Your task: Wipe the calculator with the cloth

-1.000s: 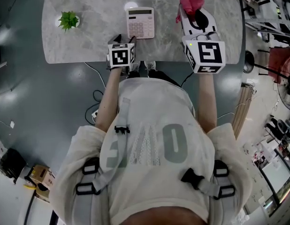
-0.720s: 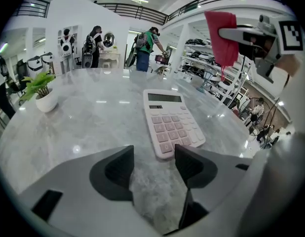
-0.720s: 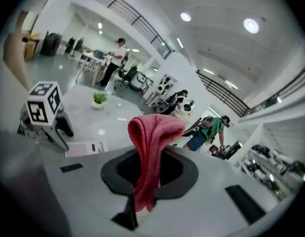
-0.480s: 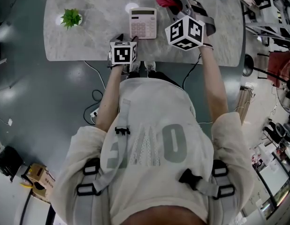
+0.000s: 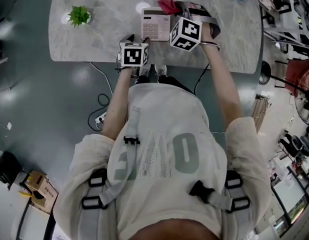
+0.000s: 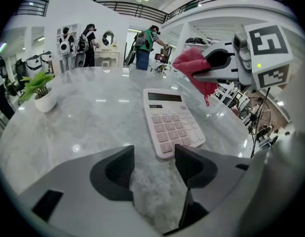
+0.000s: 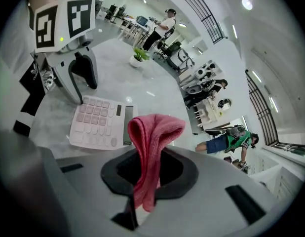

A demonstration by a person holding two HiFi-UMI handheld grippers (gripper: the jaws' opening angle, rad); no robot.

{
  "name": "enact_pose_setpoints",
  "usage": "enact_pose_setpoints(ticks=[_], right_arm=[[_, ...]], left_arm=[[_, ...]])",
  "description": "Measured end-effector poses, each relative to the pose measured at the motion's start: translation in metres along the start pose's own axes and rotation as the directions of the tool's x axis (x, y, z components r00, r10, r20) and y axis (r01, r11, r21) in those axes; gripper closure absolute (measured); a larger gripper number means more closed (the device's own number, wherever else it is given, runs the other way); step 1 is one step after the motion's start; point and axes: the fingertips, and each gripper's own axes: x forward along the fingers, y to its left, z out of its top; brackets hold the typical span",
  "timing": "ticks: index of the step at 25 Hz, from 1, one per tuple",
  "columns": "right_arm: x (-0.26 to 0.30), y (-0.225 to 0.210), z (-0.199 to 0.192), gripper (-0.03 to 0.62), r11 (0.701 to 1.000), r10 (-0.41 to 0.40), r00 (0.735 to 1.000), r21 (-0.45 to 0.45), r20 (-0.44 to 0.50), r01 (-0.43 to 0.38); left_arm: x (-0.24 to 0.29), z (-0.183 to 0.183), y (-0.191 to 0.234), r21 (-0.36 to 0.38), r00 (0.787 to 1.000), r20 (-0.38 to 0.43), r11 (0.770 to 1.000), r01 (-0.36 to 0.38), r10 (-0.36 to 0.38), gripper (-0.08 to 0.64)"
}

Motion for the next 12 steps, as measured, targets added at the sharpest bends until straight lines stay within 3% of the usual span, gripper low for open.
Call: enact_pose_setpoints(ticks=[12], right_arm=[[0.037, 0.028, 0.007, 0.537, 0.993, 0.089, 0.994, -0.075, -0.062, -0.094]], left_arm=[[0.000, 0.001, 0.002, -0.001, 0.999, -0.046, 1.000, -0.002, 0.002, 0.307]])
